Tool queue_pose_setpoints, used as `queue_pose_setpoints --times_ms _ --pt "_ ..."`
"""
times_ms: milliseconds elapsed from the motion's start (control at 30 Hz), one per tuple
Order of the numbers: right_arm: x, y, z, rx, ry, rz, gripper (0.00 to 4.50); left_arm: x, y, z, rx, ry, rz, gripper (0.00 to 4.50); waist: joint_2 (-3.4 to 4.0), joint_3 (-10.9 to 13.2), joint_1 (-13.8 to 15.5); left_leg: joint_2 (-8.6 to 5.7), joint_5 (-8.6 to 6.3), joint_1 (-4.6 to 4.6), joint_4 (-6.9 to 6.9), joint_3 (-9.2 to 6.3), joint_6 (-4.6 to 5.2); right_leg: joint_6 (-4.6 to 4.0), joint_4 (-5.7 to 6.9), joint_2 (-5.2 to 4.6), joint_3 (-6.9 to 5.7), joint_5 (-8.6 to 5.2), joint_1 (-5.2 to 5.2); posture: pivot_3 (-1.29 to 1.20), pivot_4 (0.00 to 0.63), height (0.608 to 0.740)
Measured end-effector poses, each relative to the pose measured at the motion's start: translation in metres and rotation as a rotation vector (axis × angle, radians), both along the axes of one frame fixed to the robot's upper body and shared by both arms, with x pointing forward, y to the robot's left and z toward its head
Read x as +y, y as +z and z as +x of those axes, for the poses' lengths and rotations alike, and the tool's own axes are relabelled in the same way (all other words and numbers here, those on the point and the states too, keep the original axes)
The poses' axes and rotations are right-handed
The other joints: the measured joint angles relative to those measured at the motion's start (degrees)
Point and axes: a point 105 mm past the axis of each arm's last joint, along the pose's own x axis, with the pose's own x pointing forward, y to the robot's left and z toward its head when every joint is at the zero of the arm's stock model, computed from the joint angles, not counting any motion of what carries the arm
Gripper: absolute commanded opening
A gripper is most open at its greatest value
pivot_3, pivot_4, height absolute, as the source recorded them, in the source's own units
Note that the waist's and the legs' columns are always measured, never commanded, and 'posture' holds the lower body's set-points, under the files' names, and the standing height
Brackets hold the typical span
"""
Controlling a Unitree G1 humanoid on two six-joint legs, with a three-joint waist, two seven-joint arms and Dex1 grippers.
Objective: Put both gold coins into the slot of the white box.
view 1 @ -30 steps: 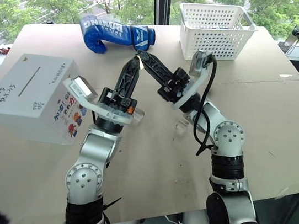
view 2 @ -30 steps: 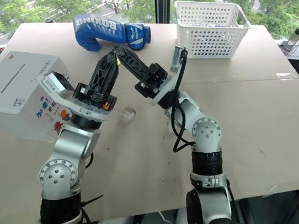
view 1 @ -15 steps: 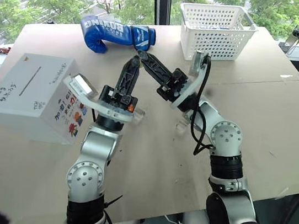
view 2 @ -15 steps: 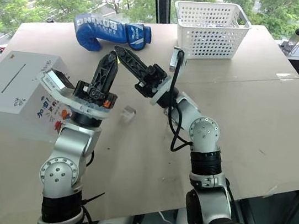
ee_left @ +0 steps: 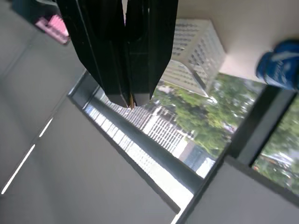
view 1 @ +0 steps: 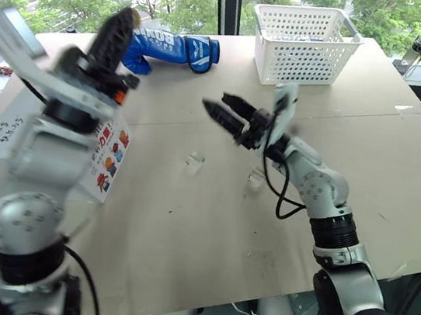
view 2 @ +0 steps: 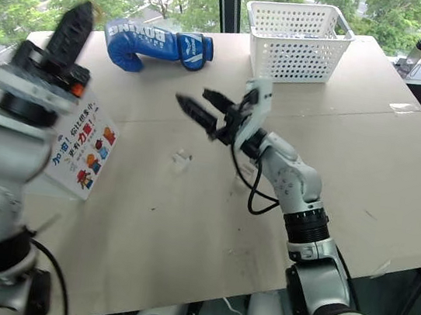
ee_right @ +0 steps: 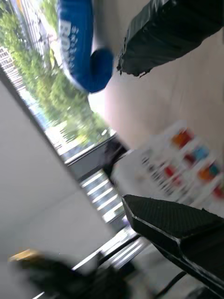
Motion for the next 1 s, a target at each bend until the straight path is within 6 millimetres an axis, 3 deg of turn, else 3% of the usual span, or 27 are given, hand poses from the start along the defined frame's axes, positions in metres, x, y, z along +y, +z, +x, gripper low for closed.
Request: queue_pose_setpoints --times_ms 67,200,333,400,467,633,733,867,1000 --pt "0.015 -0.023 -0.007 -0.111 0.033 -0.156 4.45 0.003 0.015 0.002 0.016 0.078 0.127 0.00 -0.07 0.05 -0.22 0.06 0.01 -0.01 -0.03 -0.03 -0.03 0.00 0.01 0.07 -0.03 0.00 -0.07 0.00 0.150 0.721" --pt "0.049 -0.047 -0.023 -0.231 0.101 -0.284 4.45 0.037 0.075 -0.011 -0.040 0.361 0.286 0.00 -0.09 0.10 -0.59 0.12 0.04 0.02 -0.25 0.00 -0.10 0.00 -0.05 0.13 0.05 0.00 -0.16 0.00 0.150 0.721" --pt "0.067 -0.053 -0.023 -0.308 0.086 -0.376 4.45 0.069 0.090 -0.019 0.031 0.552 0.365 0.00 -0.14 0.10 -0.54 0.07 0.04 0.00 -0.32 -0.02 -0.10 0.01 -0.10 0.06 0.03 -0.01 -0.18 0.00 0.150 0.721" --pt "0.074 -0.057 -0.020 -0.308 0.055 -0.409 4.45 0.100 0.082 -0.025 0.118 0.679 0.401 0.00 -0.05 0.13 -1.01 0.05 0.06 0.07 -0.43 0.03 -0.13 0.01 -0.07 0.07 0.07 -0.01 -0.20 0.00 0.150 0.721" --pt "0.073 -0.063 -0.016 -0.308 0.035 -0.444 4.45 0.127 0.054 -0.023 0.254 0.756 0.452 0.00 -0.06 0.13 -1.02 0.07 0.09 0.06 -0.47 -0.06 -0.20 0.01 -0.07 0.08 -0.02 -0.02 -0.21 0.00 0.150 0.721" --pt "0.067 -0.072 -0.004 -0.308 -0.014 -0.498 4.45 0.159 -0.006 -0.023 0.459 0.781 0.510 0.00 -0.18 0.09 -1.15 0.09 0.11 0.00 -0.46 -0.10 -0.23 0.00 -0.09 0.06 -0.06 -0.02 -0.20 0.00 0.150 0.721" --pt "0.065 -0.068 0.004 -0.312 -0.054 -0.496 4.45 0.164 -0.014 -0.026 0.444 0.769 0.489 0.00 -0.22 0.07 -1.11 0.12 0.10 0.00 -0.46 -0.13 -0.23 -0.01 -0.10 0.03 -0.08 -0.01 -0.21 0.00 0.150 0.721" --pt "0.072 -0.058 0.008 -0.324 -0.087 -0.464 4.45 0.150 -0.011 -0.031 0.376 0.691 0.517 0.00 -0.24 0.06 -1.16 0.19 0.10 0.01 -0.46 -0.10 -0.23 -0.01 -0.10 -0.02 -0.06 -0.01 -0.21 0.00 0.150 0.721" --pt "0.064 -0.046 0.010 -0.284 -0.091 -0.370 4.45 0.146 -0.032 -0.031 0.438 0.638 0.549 0.00 -0.23 0.07 -1.23 0.22 0.10 0.00 -0.47 -0.13 -0.23 -0.01 -0.09 -0.02 -0.08 -0.01 -0.21 0.00 0.150 0.721"
